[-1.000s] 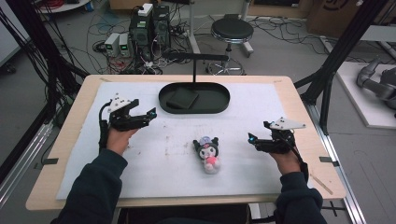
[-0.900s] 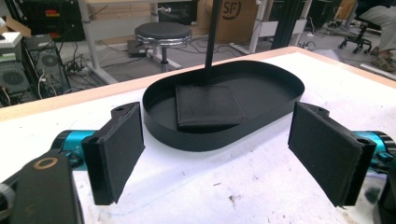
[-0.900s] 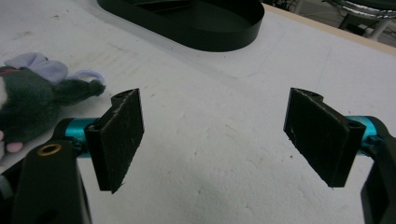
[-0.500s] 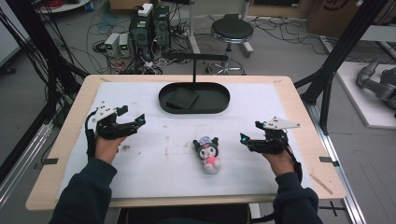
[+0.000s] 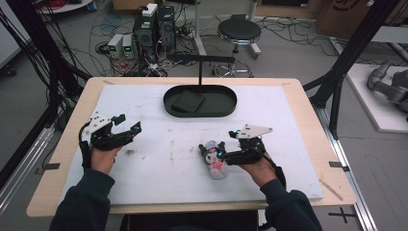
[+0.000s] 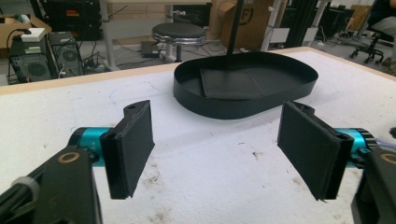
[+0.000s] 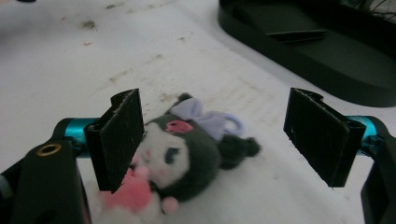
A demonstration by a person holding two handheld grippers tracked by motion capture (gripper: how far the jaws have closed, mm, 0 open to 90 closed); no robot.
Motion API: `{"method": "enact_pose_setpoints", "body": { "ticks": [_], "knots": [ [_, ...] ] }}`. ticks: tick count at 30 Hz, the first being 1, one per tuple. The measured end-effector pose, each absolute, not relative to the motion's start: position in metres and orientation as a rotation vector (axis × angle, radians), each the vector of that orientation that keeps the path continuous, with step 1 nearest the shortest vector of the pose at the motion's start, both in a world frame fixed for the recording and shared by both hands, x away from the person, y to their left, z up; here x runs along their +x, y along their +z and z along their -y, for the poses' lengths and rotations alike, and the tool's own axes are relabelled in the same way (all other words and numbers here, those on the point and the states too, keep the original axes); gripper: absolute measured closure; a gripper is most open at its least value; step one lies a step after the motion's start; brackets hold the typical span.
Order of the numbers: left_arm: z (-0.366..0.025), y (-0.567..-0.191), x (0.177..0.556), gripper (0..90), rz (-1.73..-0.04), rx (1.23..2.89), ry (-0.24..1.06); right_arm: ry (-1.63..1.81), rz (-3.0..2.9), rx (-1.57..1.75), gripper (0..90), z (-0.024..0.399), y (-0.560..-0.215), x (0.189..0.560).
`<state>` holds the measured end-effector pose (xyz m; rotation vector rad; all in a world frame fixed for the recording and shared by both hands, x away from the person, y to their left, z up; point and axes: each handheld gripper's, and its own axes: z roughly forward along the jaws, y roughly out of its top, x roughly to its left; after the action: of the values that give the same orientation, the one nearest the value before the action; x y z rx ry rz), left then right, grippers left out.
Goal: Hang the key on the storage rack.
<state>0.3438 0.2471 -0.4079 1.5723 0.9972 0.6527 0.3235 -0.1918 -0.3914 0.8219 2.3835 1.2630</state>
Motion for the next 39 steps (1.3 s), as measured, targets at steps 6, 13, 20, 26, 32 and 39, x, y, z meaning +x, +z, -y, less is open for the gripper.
{"method": "enact_pose_setpoints", "body": {
  "ticks": [6, 13, 20, 26, 32, 39],
  "knots": [
    [-0.248, -0.411, 0.346, 29.4, -1.017, 1.575, 0.645, 1.161, -2.45, 0.805, 20.3, 0.161, -0.403, 0.325],
    [-0.25, -0.412, 0.348, 29.4, -1.038, 1.576, 0.642, 0.93, -2.576, 0.73, 34.3, 0.139, -0.422, 0.332],
    [-0.252, -0.412, 0.348, 29.6, -1.051, 1.566, 0.638, 0.968, -2.66, 0.647, 44.5, 0.154, -0.415, 0.345],
    [-0.254, -0.412, 0.349, 30.8, -1.06, 1.554, 0.635, 0.956, -2.655, 0.353, 44.3, 0.175, -0.397, 0.363],
    [-0.255, -0.412, 0.349, 31.3, -1.062, 1.553, 0.632, 0.882, -2.672, 0.278, 37.7, 0.179, -0.401, 0.372],
    [-0.257, -0.411, 0.348, 31.7, -1.066, 1.535, 0.629, 0.905, -2.462, 0.627, 25.0, 0.183, -0.386, 0.362]
  ]
}}
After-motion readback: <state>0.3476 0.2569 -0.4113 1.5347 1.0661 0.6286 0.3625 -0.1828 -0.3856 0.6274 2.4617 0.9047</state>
